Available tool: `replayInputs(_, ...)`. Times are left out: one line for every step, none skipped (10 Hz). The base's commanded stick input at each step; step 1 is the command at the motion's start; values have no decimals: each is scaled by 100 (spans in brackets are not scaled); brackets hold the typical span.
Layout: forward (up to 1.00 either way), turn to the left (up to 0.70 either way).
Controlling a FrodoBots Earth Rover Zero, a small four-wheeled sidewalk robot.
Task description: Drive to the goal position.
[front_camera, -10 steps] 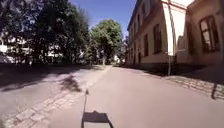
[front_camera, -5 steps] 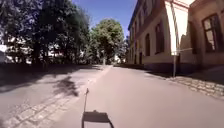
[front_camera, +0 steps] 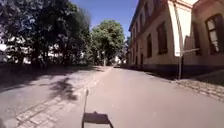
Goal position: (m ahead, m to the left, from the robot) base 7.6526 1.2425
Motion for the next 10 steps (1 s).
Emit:
replayInputs(70, 0)
replayInputs(70, 0)
replayInputs(70, 0)
replayInputs(70, 0)
replayInputs(70, 0)
replayInputs(70, 0)
replayInputs(70, 0)
replayInputs(70, 0)
replayInputs(70, 0)
replayInputs(70, 0)
